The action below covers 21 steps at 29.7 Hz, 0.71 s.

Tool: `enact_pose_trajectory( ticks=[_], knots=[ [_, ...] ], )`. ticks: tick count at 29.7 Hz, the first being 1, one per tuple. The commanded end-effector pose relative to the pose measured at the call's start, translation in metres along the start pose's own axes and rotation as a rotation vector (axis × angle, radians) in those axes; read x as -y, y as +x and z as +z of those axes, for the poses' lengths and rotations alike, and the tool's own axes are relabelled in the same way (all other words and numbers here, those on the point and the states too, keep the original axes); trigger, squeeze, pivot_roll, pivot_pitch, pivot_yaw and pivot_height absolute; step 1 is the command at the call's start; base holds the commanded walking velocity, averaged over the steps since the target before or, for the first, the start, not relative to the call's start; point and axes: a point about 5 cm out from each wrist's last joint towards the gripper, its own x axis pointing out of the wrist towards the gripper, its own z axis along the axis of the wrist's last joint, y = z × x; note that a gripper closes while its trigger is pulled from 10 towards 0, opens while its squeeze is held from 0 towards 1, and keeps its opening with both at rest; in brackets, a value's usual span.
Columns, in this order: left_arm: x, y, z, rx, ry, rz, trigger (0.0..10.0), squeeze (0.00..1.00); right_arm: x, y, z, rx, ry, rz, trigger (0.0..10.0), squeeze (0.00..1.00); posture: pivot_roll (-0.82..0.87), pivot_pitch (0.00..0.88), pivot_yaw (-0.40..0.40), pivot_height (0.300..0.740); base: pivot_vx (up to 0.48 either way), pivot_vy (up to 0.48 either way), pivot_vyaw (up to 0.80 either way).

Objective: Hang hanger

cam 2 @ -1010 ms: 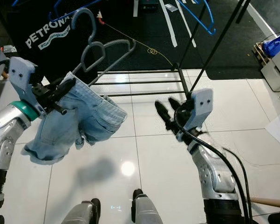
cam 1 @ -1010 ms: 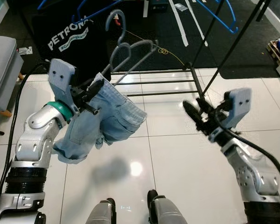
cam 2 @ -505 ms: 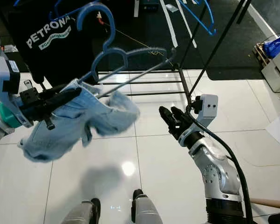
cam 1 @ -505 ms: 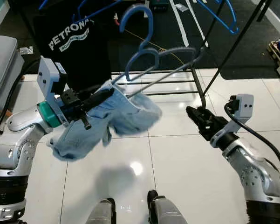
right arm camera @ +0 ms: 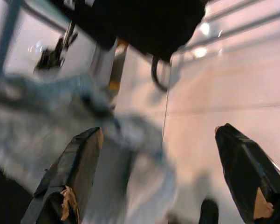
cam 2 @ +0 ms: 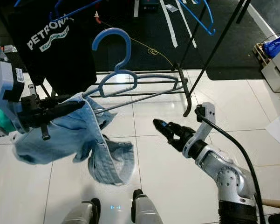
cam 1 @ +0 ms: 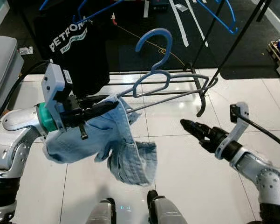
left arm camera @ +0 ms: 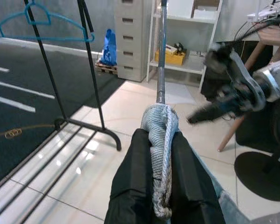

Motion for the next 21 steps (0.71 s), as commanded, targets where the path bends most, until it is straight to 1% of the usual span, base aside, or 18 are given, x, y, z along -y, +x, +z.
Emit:
enact_pose_trajectory(
  ticks=[1,2,3,4,8,9,11,17,20,21],
  knots=[
    [0.002,0.003,0.009,0.033,0.050,-0.017,0.0,0.00,-0.002,-0.003,-0.007,-0.038,0.018,0.027,10.0,1.00,-0.05,0.162,0.017,0.740,0.000,0.000,0.00],
    [0.001,0.004,0.010,0.041,0.060,-0.003,0.0,0.00,-0.003,-0.004,-0.011,-0.067,0.014,0.041,10.0,1.00,-0.05,0.162,0.017,0.740,0.000,0.000,0.00],
    [0.000,0.006,0.011,0.052,0.066,0.013,0.0,0.00,-0.003,-0.005,-0.015,-0.090,0.008,0.049,10.0,0.79,-0.05,0.161,0.017,0.740,0.000,0.000,0.00],
    [-0.002,0.007,0.013,0.068,0.068,0.029,0.0,0.00,-0.003,-0.005,-0.018,-0.106,0.002,0.055,10.0,0.00,-0.05,0.162,0.018,0.740,0.000,0.000,0.00],
    [-0.002,0.009,0.014,0.082,0.066,0.031,0.0,0.00,-0.002,-0.005,-0.020,-0.123,-0.003,0.051,10.0,0.00,-0.06,0.163,0.021,0.740,0.000,0.000,0.00],
    [0.000,0.010,0.015,0.091,0.059,0.017,0.0,0.00,0.001,-0.004,-0.019,-0.105,-0.013,0.035,10.0,0.00,-0.05,0.163,0.023,0.740,0.000,0.000,0.00],
    [0.002,0.012,0.018,0.108,0.046,-0.005,0.0,0.00,0.006,0.001,-0.015,-0.042,-0.001,0.019,10.0,0.00,-0.05,0.163,0.023,0.740,0.000,0.000,0.00],
    [0.004,0.019,0.020,0.132,0.057,-0.014,0.0,0.00,0.008,0.008,-0.010,0.003,-0.010,0.015,10.0,0.00,-0.05,0.156,0.029,0.740,0.000,0.000,0.00],
    [0.006,0.022,0.020,0.137,0.059,-0.027,0.0,0.00,0.008,0.010,-0.006,0.043,0.001,0.008,10.0,0.00,-0.05,0.156,0.029,0.740,0.000,0.000,0.00],
    [0.006,0.023,0.021,0.139,0.060,-0.031,0.0,0.00,0.008,0.010,-0.004,0.062,0.020,0.012,10.0,0.00,-0.05,0.156,0.029,0.740,0.000,0.000,0.00]
  ],
)
